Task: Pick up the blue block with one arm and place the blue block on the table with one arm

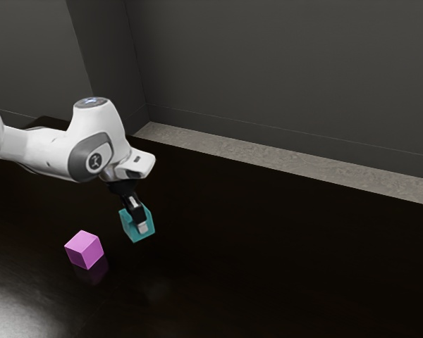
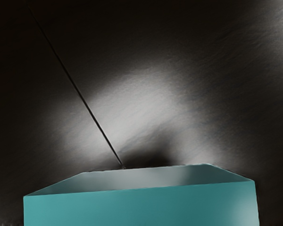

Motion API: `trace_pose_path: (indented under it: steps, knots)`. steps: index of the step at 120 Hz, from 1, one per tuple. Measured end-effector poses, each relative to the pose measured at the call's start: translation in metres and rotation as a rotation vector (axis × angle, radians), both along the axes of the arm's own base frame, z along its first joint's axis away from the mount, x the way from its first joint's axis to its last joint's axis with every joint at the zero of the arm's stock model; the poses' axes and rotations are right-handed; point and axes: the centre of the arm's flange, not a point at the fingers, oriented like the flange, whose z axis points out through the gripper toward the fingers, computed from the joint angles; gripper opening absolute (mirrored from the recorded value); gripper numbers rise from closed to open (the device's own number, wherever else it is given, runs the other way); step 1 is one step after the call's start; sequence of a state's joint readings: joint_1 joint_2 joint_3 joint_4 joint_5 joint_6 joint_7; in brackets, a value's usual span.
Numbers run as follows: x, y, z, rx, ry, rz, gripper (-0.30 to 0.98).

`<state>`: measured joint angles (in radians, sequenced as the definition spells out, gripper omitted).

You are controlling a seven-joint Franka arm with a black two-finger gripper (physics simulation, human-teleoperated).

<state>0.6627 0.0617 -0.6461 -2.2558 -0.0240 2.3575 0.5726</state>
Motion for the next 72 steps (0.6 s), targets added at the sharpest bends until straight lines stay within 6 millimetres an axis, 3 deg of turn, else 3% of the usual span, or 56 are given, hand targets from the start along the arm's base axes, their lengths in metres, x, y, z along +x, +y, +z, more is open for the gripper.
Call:
trace_pose_path:
  steps: [30, 36, 52, 72]
  knots:
    - [0.0, -0.007, 0.002, -0.01, -0.003, -0.011, 0.54]
    - [0.003, -0.005, 0.015, -0.001, -0.027, -0.007, 0.57]
    - [0.007, 0.008, 0.076, 0.048, -0.075, 0.028, 0.63]
    - [0.001, 0.004, 0.084, 0.055, -0.033, 0.028, 0.66]
